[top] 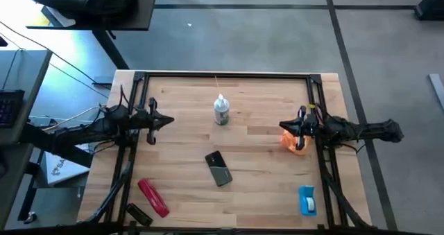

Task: Apply microfiber cloth
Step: Return to Home Position

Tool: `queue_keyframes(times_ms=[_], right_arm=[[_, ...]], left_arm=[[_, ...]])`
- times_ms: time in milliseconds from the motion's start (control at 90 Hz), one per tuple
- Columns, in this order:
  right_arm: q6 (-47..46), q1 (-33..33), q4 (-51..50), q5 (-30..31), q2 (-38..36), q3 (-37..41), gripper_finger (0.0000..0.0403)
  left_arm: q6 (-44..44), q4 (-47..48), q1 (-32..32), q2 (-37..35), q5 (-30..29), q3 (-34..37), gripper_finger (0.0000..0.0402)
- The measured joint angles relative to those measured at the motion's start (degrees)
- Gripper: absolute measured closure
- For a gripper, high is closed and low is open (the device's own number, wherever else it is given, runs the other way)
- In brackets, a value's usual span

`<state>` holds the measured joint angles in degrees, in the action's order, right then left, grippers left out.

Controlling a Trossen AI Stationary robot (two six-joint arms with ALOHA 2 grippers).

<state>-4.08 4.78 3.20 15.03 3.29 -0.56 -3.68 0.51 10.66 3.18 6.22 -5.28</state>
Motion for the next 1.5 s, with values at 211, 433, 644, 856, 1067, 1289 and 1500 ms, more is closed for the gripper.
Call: queue_keyframes(times_ms=[211,433,644,856,1067,1289,1500], right_arm=[[0.05,0.0,0.02,-0.02,0.0,0.02,0.0403],[0.05,0.0,0.0,-0.14,0.0,0.02,0.0403],[0.07,0.0,0.0,-0.39,0.07,0.04,0.0403],[0.06,0.0,-0.02,-0.46,0.09,0.04,0.0403],[0.07,0.0,-0.06,-0.46,0.07,0.04,0.0403],[0.07,0.0,-0.07,-0.46,0.08,0.04,0.0403],[0.07,0.0,-0.07,-0.46,0.09,0.04,0.0403]], left_arm=[[3.26,4.47,-5.51,0.02,-3.18,0.0,0.0402],[0.56,2.02,-11.26,-3.14,0.67,1.12,0.0402],[-2.14,-2.58,-10.65,-2.93,1.33,4.61,0.0402],[-4.36,-11.24,-8.42,-2.99,-0.63,4.57,0.0402],[-1.03,-9.72,-8.31,-2.69,-5.48,4.57,0.0402],[-3.97,-2.12,-8.31,-2.09,-5.51,4.55,0.0402],[-4.07,-0.83,-8.31,-1.96,-5.54,4.55,0.0402]])
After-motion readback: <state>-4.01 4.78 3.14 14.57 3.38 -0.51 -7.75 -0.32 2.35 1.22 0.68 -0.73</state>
